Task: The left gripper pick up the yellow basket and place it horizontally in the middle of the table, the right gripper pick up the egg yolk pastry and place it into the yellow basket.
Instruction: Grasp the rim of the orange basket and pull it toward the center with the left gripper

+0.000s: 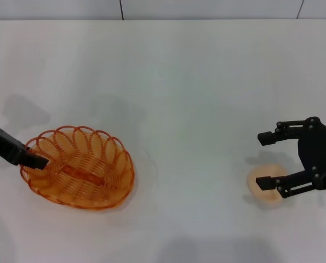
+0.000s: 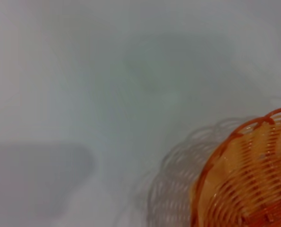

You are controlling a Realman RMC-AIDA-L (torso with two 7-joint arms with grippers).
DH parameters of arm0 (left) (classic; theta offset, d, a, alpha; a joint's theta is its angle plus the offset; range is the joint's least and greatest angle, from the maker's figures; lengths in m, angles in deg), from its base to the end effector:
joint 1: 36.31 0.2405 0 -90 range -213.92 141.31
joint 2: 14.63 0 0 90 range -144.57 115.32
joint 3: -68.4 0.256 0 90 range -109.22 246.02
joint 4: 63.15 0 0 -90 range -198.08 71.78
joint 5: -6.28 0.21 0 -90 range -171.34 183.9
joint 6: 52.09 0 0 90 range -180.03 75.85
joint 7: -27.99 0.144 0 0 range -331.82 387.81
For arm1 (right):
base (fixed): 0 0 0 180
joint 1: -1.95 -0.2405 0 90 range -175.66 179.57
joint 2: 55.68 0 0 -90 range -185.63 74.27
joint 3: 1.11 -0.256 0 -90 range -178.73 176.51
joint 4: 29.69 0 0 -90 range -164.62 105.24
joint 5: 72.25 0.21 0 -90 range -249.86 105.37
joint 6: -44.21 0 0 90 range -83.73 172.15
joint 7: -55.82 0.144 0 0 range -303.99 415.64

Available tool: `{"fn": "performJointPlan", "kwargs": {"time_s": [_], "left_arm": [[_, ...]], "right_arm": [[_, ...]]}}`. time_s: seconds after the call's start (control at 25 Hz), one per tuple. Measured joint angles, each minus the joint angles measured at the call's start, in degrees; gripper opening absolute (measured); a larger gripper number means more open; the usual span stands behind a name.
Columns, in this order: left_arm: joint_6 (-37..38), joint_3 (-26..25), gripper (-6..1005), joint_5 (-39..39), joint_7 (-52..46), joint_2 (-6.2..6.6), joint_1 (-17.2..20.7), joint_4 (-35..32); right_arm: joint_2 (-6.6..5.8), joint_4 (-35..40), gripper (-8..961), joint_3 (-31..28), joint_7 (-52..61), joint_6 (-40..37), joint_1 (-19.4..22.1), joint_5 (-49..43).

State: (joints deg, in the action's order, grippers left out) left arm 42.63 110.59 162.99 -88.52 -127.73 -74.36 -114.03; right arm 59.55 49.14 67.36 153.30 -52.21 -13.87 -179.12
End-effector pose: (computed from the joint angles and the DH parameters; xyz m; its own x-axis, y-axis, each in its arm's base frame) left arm -0.2993 0.3478 0.0639 0.6333 0.7579 -0.1566 0.6982 -0.6468 -0.3068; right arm 0.2062 0.2868 0.0433 0.9619 -0.1421 -0.2334 -0.1705 -0.9796 -0.1064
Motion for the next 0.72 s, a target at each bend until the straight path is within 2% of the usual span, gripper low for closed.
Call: {"fn": "performJointPlan", "kwargs": {"time_s": [0.2, 0.48, 0.72], "left_arm": [[-0.57, 0.00, 389, 0.29, -0.52, -0.05, 0.00, 0.00], [-0.76, -0.01, 313, 0.99, -0.60, -0.35, -0.13, 0.09], [-0.94, -0.01, 321, 1.09, -0.48, -0.36, -0.36, 0.09]], "right_arm": [[0.00, 0.00, 856, 0.00, 0.00, -0.02, 0.01, 0.01], [0.00, 0.09, 856, 0.00, 0.00, -0.11, 0.01, 0.01], [0.00, 0.25, 856, -0.03, 0.00, -0.18, 0.01, 0.01]]}}
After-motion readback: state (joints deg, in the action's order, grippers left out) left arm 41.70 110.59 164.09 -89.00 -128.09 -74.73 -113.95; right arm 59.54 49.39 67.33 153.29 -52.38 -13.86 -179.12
